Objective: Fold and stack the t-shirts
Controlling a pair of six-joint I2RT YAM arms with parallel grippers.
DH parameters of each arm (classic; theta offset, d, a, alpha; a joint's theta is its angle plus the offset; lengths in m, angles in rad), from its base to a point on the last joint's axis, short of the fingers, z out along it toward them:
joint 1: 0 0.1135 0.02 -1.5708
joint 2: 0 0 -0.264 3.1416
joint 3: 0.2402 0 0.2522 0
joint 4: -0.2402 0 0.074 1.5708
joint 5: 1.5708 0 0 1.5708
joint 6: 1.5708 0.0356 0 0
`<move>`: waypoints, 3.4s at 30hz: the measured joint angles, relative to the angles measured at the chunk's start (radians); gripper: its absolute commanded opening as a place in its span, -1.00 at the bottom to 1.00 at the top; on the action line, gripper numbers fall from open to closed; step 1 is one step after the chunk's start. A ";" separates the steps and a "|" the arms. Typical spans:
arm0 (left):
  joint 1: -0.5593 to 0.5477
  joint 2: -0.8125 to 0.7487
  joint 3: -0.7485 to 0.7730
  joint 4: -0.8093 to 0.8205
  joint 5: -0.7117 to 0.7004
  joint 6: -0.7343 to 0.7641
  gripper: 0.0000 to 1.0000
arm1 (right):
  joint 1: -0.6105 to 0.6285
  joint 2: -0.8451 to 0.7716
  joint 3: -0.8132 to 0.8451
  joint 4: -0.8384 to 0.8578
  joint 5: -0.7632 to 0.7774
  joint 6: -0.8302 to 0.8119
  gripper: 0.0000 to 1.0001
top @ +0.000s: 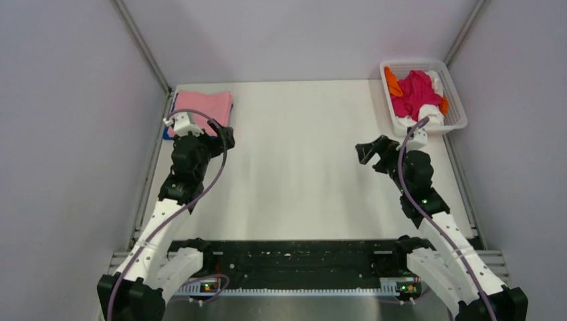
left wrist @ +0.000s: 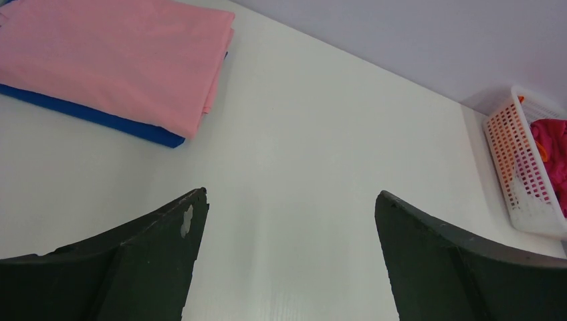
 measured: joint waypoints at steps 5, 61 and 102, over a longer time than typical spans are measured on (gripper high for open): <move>0.000 0.000 0.000 -0.002 0.023 0.000 0.98 | 0.000 0.069 0.060 -0.047 0.053 -0.022 0.97; 0.000 0.053 0.059 -0.104 0.043 0.000 0.98 | -0.426 1.447 1.704 -0.237 0.060 -0.353 -1.00; 0.000 -0.032 0.074 -0.336 0.078 -0.111 0.98 | -0.002 0.682 0.400 -0.088 -0.140 0.043 0.84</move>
